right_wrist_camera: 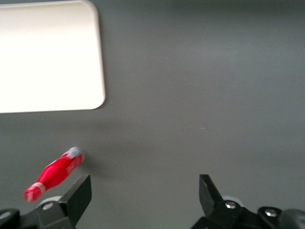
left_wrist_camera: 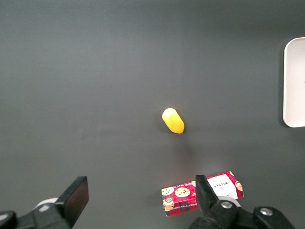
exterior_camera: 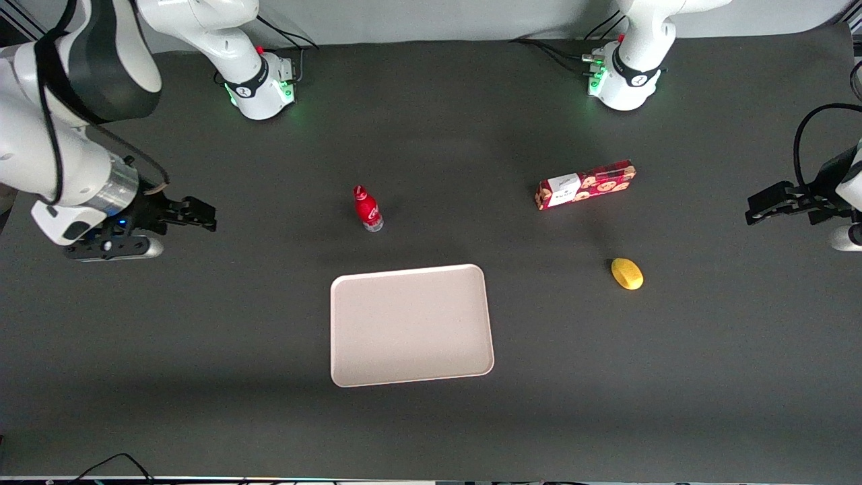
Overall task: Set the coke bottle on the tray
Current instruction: 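Move the open right gripper over the red Coca-Cola bottle, then lower the right gripper around the bottle cap and close it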
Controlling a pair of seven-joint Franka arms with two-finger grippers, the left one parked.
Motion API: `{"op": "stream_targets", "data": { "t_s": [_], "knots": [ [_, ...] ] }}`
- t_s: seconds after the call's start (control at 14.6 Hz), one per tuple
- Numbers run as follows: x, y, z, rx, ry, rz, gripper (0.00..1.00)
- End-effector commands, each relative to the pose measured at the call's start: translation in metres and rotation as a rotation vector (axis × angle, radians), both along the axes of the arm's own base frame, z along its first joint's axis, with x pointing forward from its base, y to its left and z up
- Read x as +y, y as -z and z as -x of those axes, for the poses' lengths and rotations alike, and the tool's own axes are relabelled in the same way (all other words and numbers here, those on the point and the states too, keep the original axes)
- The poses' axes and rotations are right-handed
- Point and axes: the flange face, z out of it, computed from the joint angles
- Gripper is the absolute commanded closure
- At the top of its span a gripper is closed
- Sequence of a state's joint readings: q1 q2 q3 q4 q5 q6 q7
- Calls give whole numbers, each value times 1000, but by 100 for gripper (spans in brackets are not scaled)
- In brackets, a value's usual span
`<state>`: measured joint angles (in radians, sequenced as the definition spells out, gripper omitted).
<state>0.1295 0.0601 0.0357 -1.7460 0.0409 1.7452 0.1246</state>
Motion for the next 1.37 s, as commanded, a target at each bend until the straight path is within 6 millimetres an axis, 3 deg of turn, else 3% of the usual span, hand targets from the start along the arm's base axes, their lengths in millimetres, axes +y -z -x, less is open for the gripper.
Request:
{"op": "stream_targets", "data": {
  "t_s": [0.0,0.27,0.61,0.82,1.02,1.3],
  "knots": [
    [77,-14,31,1,-121,-13,0],
    [173,-12,72,10,-189,-1,0],
    [225,4,97,33,-269,12,0],
    [236,37,104,41,-264,20,0],
    [239,94,138,-13,-286,-3,0],
    [241,143,164,-20,-284,0,0]
  ]
}}
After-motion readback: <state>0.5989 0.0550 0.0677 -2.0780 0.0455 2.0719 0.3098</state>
